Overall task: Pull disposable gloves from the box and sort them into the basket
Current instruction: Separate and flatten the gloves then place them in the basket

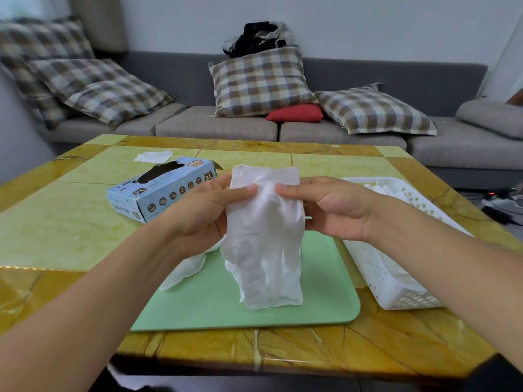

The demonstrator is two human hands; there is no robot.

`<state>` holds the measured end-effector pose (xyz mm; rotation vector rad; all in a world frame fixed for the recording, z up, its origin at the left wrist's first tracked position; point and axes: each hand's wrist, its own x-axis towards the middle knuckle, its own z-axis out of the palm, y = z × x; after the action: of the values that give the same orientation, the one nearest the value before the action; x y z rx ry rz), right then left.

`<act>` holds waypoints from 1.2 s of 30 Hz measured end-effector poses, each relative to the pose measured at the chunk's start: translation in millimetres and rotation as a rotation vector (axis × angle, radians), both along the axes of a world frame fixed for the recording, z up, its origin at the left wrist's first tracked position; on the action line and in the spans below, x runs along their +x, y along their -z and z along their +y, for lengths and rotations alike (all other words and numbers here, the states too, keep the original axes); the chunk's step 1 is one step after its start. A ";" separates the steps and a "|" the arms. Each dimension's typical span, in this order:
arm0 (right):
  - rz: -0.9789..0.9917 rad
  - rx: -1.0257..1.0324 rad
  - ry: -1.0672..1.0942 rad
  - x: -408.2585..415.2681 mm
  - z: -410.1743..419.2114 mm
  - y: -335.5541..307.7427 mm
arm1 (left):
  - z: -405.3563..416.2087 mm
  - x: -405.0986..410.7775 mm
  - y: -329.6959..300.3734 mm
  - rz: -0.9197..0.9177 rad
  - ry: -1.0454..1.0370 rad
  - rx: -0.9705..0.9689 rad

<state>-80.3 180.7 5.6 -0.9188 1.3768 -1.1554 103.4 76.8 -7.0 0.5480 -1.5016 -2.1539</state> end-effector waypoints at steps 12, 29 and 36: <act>-0.204 -0.031 -0.048 7.0 9.9 -12.6 | 0.3 7.0 -8.3 -0.013 0.027 0.019; 0.498 -0.644 0.209 -11.1 -34.0 -27.8 | -32.6 -12.6 -36.2 0.121 -0.375 -0.777; 0.993 -0.144 -0.205 -35.6 -22.9 67.1 | -43.9 -11.6 56.6 -0.511 0.075 -1.012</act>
<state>-115.9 157.8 -61.5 -1.8323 1.9036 -0.6308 91.8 33.0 -63.5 0.6639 -2.6084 -1.0407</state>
